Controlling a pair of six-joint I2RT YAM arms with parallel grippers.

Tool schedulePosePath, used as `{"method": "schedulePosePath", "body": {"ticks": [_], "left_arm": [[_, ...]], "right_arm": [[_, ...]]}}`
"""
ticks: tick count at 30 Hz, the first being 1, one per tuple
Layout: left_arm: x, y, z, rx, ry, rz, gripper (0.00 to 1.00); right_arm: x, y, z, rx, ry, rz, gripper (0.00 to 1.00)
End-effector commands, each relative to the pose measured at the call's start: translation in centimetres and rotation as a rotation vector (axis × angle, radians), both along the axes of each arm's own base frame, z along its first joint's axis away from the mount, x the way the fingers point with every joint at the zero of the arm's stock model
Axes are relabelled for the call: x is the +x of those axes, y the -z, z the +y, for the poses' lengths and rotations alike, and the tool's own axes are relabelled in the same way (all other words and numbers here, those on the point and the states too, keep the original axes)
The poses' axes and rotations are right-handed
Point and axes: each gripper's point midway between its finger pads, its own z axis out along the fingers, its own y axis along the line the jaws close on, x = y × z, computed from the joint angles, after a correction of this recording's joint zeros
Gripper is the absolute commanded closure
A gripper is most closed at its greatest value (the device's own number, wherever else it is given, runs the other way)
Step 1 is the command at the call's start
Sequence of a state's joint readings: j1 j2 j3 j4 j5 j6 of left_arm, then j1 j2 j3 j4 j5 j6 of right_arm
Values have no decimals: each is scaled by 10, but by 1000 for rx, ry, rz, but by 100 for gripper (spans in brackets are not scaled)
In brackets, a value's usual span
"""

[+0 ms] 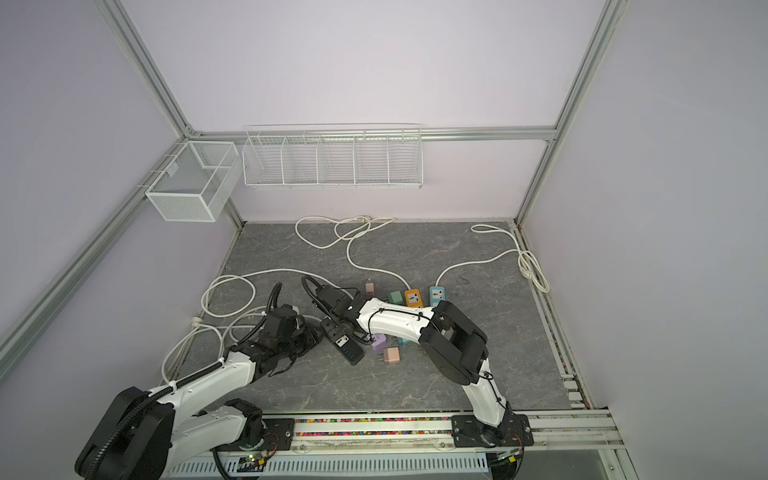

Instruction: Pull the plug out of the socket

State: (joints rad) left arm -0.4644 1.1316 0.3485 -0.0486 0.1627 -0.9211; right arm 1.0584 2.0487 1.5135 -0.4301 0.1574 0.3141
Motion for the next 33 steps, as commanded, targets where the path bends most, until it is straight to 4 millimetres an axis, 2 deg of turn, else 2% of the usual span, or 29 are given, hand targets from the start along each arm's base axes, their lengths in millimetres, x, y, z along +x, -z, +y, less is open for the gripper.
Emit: {"method": "schedulePosePath", "body": {"ticks": [1,18,27,33], "left_arm": [[0,5,1,-9,-10,14,64],[-12,27,-2,14,31,105,71],[-18,30,6,39,15,117,72],[-19,31,2,6,12,116,73]], "right_arm": [[1,2,5,-11,-21,2,49],[0,20,8,-31,-36,31,57],[1,17,7,-11,-32,44,66],[6,10,2,22,-18,51,72]]}}
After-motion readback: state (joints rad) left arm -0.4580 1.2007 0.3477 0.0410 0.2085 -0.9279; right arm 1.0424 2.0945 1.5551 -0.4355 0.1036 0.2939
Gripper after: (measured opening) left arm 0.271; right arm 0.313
